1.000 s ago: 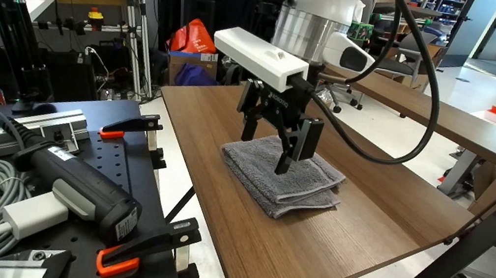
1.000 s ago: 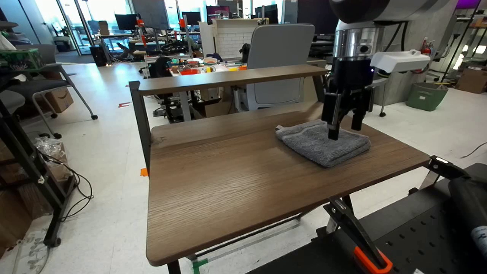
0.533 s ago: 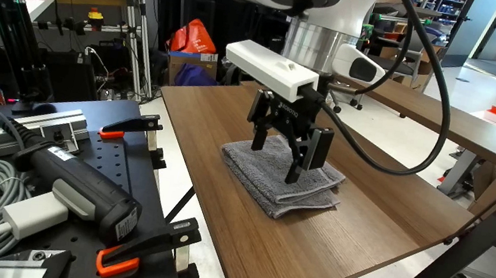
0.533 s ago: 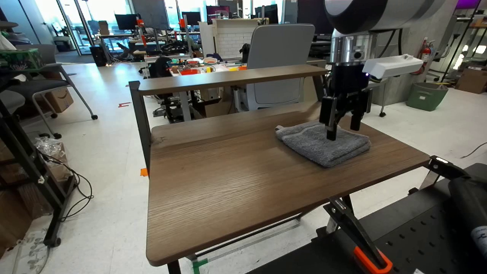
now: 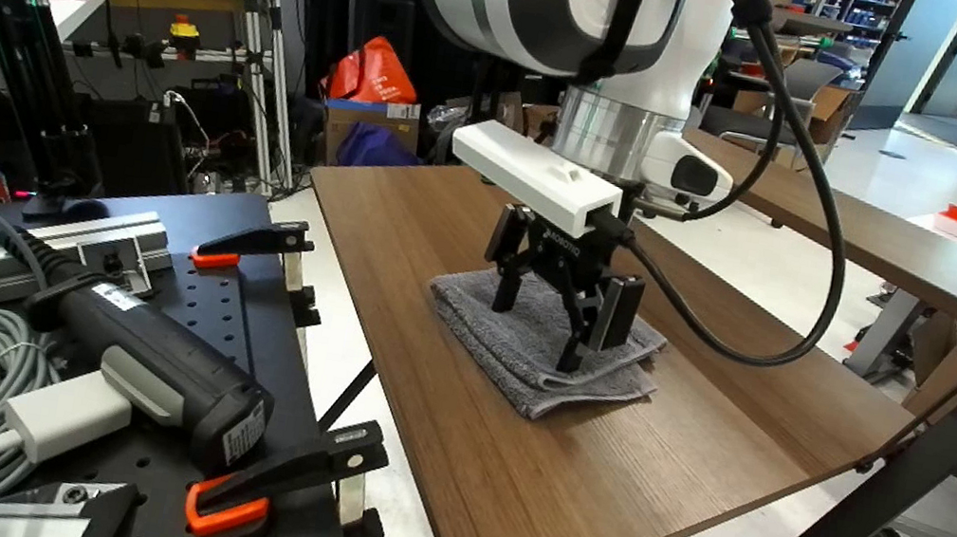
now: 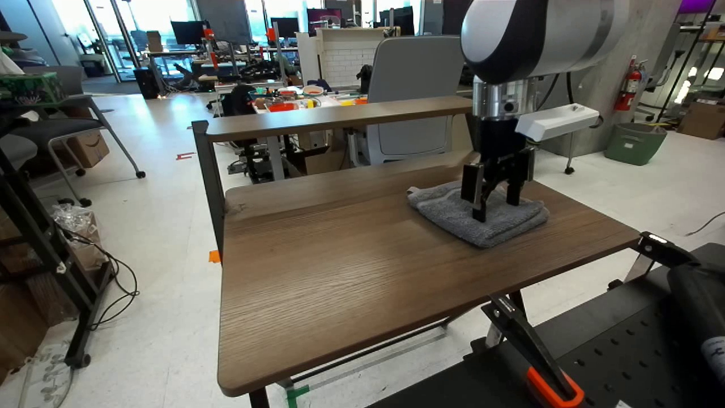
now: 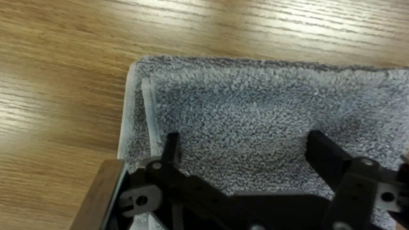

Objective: Push the grey towel to the left

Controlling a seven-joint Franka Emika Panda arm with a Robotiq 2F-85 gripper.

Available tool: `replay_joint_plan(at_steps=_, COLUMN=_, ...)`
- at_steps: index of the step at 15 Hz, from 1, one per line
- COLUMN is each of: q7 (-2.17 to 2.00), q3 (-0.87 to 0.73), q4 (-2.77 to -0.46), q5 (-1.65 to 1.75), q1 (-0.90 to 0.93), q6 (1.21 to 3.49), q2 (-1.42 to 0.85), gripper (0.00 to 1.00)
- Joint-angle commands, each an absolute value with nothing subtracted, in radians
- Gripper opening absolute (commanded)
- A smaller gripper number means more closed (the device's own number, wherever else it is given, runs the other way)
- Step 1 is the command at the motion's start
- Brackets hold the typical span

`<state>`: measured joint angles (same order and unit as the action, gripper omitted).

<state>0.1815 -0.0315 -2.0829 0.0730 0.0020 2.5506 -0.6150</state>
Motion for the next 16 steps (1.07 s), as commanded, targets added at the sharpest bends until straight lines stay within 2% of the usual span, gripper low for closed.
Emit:
replay_joint_plan(at_steps=1, q7=0.149, q3=-0.024, q4=-2.001, q5=0.116, q1=0.031, q6=2.54, q2=-0.684, gripper=1.0)
replay_joint_plan(at_steps=16, q7=0.165, q3=0.071, q4=-1.652, q5=0.202, q1=0.229, q6=2.365, q2=-0.863, gripper=1.0)
